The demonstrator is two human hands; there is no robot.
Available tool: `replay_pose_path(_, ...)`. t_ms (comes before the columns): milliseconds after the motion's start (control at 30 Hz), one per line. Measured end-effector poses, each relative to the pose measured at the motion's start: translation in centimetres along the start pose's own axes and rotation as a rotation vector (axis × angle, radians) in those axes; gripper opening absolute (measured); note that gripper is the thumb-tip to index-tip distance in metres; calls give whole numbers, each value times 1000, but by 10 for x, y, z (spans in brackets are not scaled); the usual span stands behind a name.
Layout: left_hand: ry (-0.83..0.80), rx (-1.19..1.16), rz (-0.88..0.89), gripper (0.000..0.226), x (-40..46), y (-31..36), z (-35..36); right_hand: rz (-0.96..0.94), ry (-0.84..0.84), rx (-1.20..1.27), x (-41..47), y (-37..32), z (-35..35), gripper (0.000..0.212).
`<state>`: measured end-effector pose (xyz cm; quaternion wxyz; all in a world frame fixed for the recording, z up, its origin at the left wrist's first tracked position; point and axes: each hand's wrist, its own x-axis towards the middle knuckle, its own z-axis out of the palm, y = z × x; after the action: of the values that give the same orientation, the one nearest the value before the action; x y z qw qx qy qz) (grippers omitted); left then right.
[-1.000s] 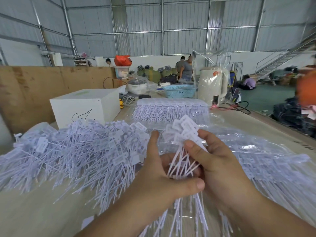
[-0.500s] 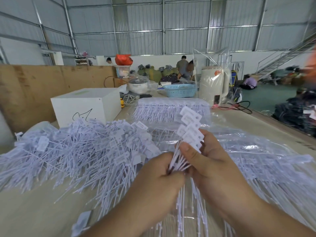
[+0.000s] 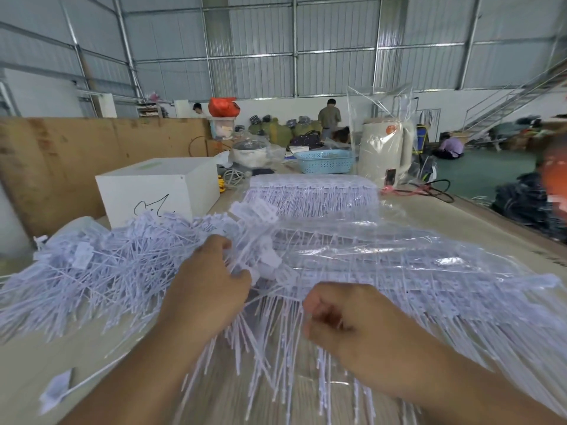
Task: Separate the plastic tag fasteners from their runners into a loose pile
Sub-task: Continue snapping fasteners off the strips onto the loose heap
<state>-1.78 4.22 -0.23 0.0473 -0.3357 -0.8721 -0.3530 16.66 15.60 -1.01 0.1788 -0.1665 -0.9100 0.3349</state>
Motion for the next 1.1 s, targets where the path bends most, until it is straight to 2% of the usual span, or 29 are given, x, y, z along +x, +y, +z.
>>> replay_pose_path(67, 113, 67, 70, 57, -1, 0, 3, -6, -30, -145, 0, -1, 2, 13)
replay_pose_path(133, 160, 100, 211, 64, -3, 2, 6, -10, -39, -202, 1, -2, 2, 17)
replay_pose_path(200, 75, 136, 369, 63, -6, 4, 13, -5, -68, -242, 3, -1, 2, 19)
replay_pose_path(267, -29, 213, 445, 52, -7, 4, 22, 2, -89, -297, 4, 0, 2, 25)
replay_pose_path(333, -63, 310, 428, 46, -4, 1, 28, 21, -110, -335, 4, 2, 1, 34)
replay_pose_path(433, 29, 426, 307, 44, 5, -3, 25, 54, -138, -334, 2, 2, 0, 39)
replay_pose_path(533, 83, 448, 218, 48, 7, -5, 22, 62, -130, -358, 2, 1, -2, 40)
replay_pose_path(600, 139, 448, 270, 52, 2, -2, 25, 58, -91, -393, 2, 0, -3, 36)
replay_pose_path(667, 156, 356, 404, 55, -5, 4, 28, 36, -16, -437, 3, -1, -4, 28)
replay_pose_path(767, -35, 226, 577, 58, -11, 11, 34, -70, 121, -540, 6, 0, -5, 22)
replay_pose_path(833, -133, 328, 599, 51, -10, 7, 39, -138, 123, -609, 9, 4, -4, 24)
replay_pose_path(933, -68, 469, 480, 43, -3, -1, 40, -121, 37, -669, 12, 10, 3, 32)
replay_pose_path(1100, 25, 498, 351, 43, 3, -6, 36, -95, -12, -657, 13, 13, 0, 31)
